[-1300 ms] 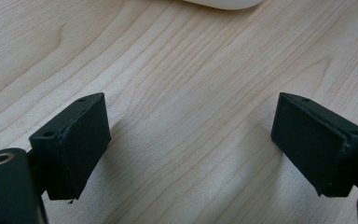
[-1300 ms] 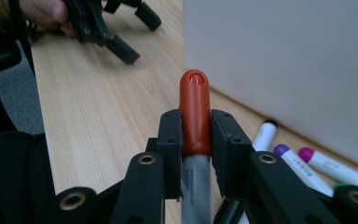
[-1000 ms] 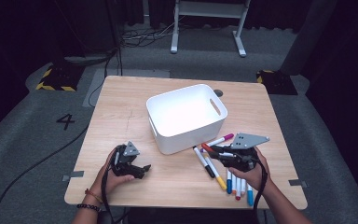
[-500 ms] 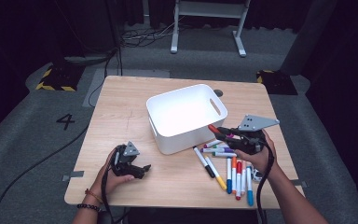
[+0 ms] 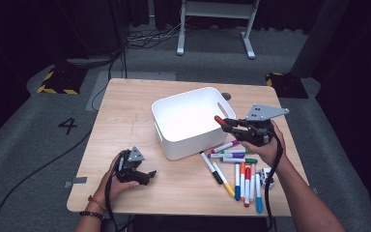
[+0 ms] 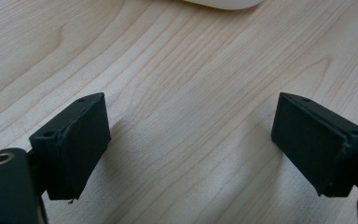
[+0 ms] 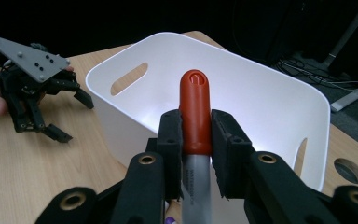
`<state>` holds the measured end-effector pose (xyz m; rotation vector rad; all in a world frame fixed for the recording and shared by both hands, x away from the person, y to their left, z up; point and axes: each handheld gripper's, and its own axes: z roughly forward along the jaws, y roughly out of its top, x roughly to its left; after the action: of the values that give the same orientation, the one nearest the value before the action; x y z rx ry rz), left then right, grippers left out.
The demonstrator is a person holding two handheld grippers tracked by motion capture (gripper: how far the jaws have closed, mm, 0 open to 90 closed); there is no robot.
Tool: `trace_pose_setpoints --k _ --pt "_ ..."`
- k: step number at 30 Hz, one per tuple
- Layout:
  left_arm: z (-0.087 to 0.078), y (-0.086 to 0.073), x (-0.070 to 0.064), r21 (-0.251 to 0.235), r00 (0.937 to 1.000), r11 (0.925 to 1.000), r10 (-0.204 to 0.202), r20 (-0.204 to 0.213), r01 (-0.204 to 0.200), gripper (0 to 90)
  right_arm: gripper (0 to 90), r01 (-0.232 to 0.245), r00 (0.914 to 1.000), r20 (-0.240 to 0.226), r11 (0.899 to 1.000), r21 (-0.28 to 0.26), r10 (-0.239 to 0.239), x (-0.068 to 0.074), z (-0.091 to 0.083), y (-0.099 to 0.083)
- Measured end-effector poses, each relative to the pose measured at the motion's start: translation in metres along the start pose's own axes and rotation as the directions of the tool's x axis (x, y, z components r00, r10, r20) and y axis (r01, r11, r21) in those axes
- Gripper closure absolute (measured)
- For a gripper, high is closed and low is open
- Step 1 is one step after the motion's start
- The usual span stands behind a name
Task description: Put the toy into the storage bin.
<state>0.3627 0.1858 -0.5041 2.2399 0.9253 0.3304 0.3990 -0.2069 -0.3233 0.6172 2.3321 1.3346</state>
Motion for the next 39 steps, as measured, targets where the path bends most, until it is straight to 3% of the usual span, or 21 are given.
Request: trace_pose_setpoints --k 9,19,29,39 --pt "0.000 0.000 0.000 0.001 1.0000 1.0000 -0.001 -0.001 0.001 11.6 74.5 0.009 1.0000 0.004 1.000 -0.012 -0.009 -0.009 0.008 0.018" --pt "0.000 0.000 0.000 0.000 1.0000 1.0000 -0.005 -0.003 0.005 11.6 74.5 0.020 0.9998 0.008 1.000 -0.008 -0.020 -0.011 0.030 0.037" --pt "0.000 0.000 0.000 0.000 1.0000 1.0000 -0.004 -0.003 0.004 11.6 74.5 0.029 0.9995 0.013 0.999 0.017 -0.029 -0.014 0.047 0.045" --pt "0.000 0.000 0.000 0.000 1.0000 1.0000 -0.004 -0.002 0.004 11.6 74.5 0.008 0.9992 0.040 0.998 0.059 -0.010 -0.028 0.072 0.047"
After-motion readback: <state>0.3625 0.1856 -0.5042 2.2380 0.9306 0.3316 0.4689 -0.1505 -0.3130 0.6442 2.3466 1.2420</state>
